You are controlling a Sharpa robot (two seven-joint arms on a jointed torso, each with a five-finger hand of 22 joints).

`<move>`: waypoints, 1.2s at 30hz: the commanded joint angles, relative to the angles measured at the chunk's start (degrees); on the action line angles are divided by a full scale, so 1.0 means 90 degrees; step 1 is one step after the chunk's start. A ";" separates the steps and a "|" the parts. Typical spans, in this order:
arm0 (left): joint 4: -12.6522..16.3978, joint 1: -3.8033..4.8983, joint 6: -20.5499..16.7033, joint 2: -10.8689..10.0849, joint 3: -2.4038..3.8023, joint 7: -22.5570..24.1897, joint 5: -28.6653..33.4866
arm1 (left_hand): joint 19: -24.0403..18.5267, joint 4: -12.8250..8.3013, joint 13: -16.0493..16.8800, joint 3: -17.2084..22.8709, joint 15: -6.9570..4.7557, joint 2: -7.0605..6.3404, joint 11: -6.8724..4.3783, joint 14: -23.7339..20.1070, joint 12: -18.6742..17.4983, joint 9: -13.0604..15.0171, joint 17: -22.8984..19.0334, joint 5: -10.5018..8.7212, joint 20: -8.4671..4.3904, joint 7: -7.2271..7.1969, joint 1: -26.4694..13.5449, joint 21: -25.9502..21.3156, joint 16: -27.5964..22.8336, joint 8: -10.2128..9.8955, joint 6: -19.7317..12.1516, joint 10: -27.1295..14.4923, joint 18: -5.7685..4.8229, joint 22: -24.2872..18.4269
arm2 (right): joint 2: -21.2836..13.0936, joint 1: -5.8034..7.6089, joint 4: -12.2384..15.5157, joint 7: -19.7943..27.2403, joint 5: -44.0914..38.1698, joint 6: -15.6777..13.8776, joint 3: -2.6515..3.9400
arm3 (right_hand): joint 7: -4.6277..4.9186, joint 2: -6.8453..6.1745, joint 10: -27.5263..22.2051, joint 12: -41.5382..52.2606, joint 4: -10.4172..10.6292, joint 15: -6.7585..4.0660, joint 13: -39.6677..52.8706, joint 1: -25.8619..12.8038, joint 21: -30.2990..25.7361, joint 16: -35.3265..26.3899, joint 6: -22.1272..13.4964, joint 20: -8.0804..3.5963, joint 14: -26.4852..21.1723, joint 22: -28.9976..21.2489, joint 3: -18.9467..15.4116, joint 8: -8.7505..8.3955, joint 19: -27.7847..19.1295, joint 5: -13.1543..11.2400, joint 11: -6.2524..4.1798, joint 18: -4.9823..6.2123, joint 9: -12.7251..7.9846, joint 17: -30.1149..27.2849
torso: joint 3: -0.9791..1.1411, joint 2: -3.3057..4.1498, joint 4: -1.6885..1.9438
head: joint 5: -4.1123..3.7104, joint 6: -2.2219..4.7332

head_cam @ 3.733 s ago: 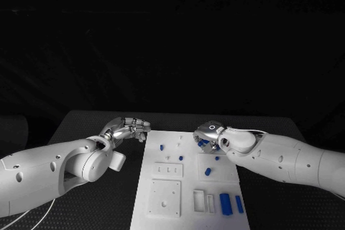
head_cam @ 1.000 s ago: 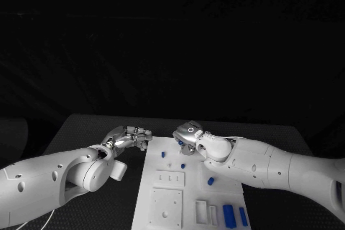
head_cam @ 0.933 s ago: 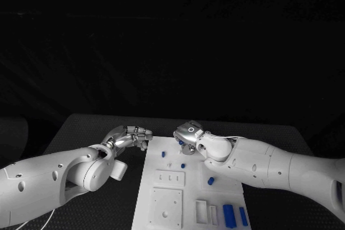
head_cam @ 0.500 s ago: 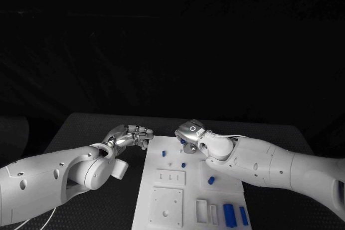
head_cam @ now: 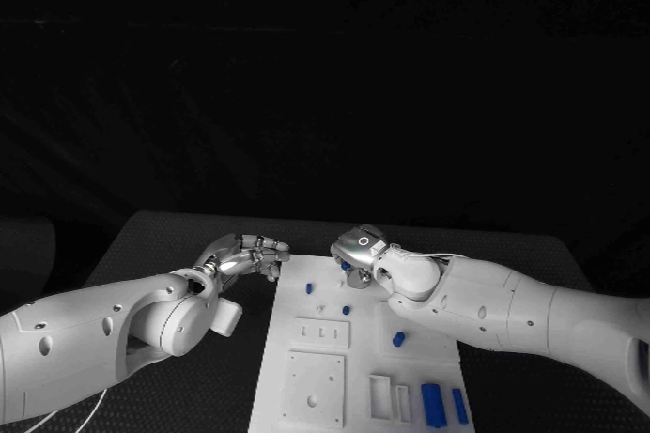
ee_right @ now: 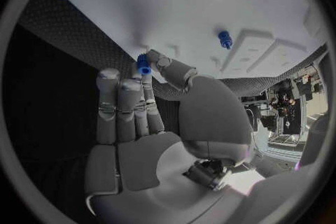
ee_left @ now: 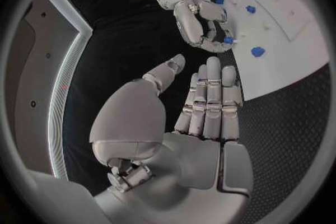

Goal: Assemble the parts on the task board

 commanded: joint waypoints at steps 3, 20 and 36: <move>0.0013 0.0017 0.0089 0.0000 0.0006 0.0031 -0.0010 | -0.0030 0.0007 -0.0010 0.0037 0.0004 0.0015 0.0005 -0.0022 -0.0034 0.0009 0.0008 -0.0025 -0.0004 -0.0003 -0.0061 0.0028 -0.0041 -0.0033 -0.0030 -0.0028 0.0101 0.0108 | -0.0007 -0.0048 -0.0031 0.0077 0.0020 0.0327 -0.0028 | 0.0014 0.0048 0.0271 0.0036 -0.0012 -0.0069 0.0088 0.0017 0.0047 0.0036 0.0046 -0.0071 -0.0127 0.0139 0.0036 0.0012 0.0090 0.0014 0.0057 0.0300 0.0004 -0.0012 | -0.0006 0.0005 -0.0002 | 0.0020 0.0000; 0.0006 0.0022 0.0084 -0.0008 0.0006 0.0028 -0.0010 | -0.0033 0.0003 -0.0010 0.0042 0.0004 0.0015 0.0006 -0.0020 -0.0039 0.0012 0.0015 -0.0024 -0.0003 -0.0004 -0.0060 0.0034 -0.0046 -0.0034 -0.0031 -0.0028 0.0102 0.0107 | -0.0065 -0.0050 0.0088 0.0079 0.0030 0.0285 -0.0027 | 0.0011 0.0053 0.0285 0.0030 -0.0020 -0.0072 0.0097 0.0007 0.0063 0.0043 0.0056 -0.0073 -0.0131 0.0139 0.0042 0.0012 0.0083 0.0015 0.0054 0.0300 0.0013 -0.0020 | -0.0009 0.0010 -0.0005 | 0.0044 -0.0039; 0.0010 0.0033 0.0074 -0.0013 0.0007 0.0019 -0.0010 | -0.0035 0.0000 -0.0011 0.0044 0.0005 0.0009 0.0008 -0.0020 -0.0045 0.0014 0.0022 -0.0024 -0.0002 -0.0001 -0.0063 0.0039 -0.0050 -0.0037 -0.0037 -0.0032 0.0102 0.0106 | 0.0021 -0.0049 -0.0064 0.0159 0.0321 0.0346 -0.0029 | 0.0228 -0.0362 -0.0343 -0.0304 0.0061 0.0170 -0.0034 -0.0113 0.0096 0.0036 -0.0511 -0.0031 -0.0133 0.0108 -0.0025 -0.0342 0.0031 0.0011 0.0301 0.0300 -0.0090 -0.0128 | -0.0024 0.0006 0.0026 | 0.0021 -0.0050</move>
